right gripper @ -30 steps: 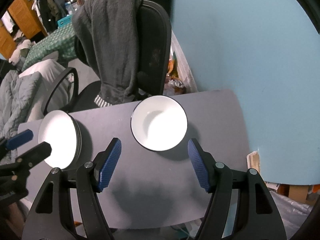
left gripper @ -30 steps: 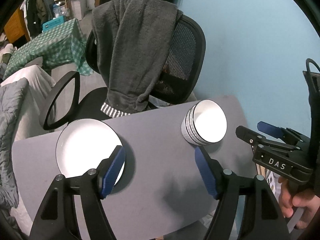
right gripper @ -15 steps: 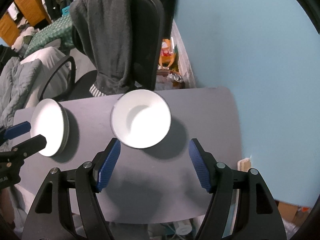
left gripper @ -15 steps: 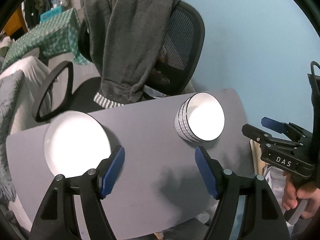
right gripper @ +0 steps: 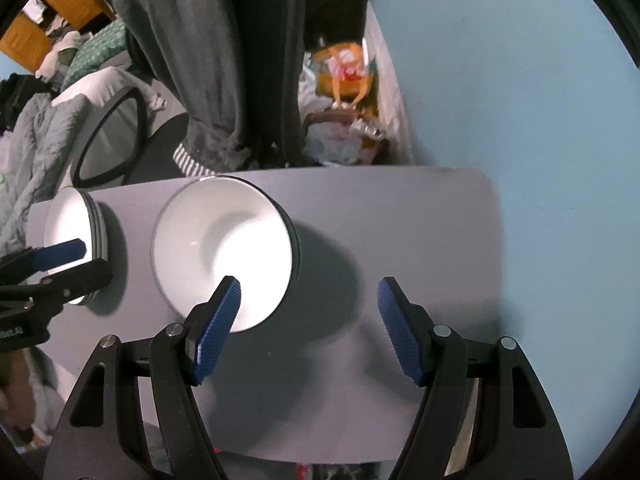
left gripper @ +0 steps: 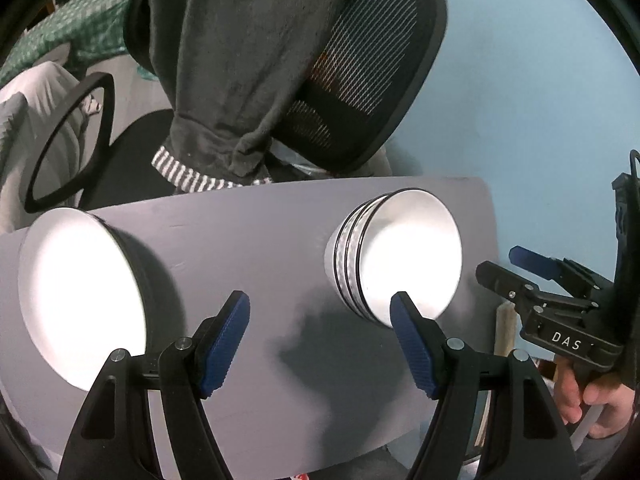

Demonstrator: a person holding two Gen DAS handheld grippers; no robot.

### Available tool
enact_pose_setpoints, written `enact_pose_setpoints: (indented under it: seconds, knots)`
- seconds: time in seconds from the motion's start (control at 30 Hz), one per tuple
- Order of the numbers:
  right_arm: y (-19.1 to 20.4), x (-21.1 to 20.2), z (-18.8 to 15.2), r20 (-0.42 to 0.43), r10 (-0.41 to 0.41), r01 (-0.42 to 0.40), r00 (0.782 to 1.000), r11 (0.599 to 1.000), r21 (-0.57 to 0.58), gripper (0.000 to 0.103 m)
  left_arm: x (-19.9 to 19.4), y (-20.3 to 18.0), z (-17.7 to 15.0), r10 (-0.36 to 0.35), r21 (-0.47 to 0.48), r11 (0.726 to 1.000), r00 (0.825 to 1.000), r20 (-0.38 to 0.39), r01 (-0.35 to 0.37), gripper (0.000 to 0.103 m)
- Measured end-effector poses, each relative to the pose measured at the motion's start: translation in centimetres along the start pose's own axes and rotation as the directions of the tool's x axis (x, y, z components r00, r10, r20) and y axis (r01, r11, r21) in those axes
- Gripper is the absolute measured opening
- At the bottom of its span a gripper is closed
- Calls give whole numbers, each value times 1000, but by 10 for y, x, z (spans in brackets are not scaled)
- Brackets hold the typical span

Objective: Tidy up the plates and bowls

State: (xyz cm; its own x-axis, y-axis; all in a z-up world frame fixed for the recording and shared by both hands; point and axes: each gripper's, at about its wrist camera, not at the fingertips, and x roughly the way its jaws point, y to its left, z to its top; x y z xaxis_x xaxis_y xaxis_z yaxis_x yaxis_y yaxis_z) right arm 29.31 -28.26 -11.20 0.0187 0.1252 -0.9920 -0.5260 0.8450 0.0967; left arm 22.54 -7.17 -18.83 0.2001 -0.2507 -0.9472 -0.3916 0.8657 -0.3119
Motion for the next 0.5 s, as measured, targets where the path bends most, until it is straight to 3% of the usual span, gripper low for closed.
enact_pose_setpoints:
  seconds: [0.17,0.5]
  knots:
    - [-14,31,9,-61,82,-80,995,996,23,70,26,-4,10,-3,-36,999,999,-35,2,74]
    - [-19,66,21,-102,160,-158,982,987,25,70,70,-12,20,-14,-55,998,996,-92,9,74]
